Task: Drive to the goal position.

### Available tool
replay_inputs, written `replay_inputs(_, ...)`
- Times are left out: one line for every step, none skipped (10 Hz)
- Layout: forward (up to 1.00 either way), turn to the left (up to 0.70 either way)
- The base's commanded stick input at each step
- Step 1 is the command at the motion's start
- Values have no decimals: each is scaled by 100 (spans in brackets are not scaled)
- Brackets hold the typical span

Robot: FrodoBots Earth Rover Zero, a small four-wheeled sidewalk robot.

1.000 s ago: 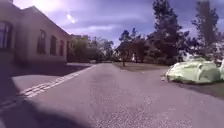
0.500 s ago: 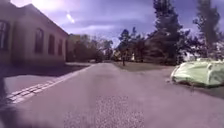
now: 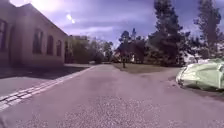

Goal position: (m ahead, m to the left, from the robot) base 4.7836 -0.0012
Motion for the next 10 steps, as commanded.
replay_inputs(70,7)
replay_inputs(70,7)
replay_inputs(70,7)
replay_inputs(70,7)
replay_inputs(70,7)
replay_inputs(70,7)
replay_inputs(70,7)
replay_inputs(70,7)
replay_inputs(70,7)
replay_inputs(70,7)
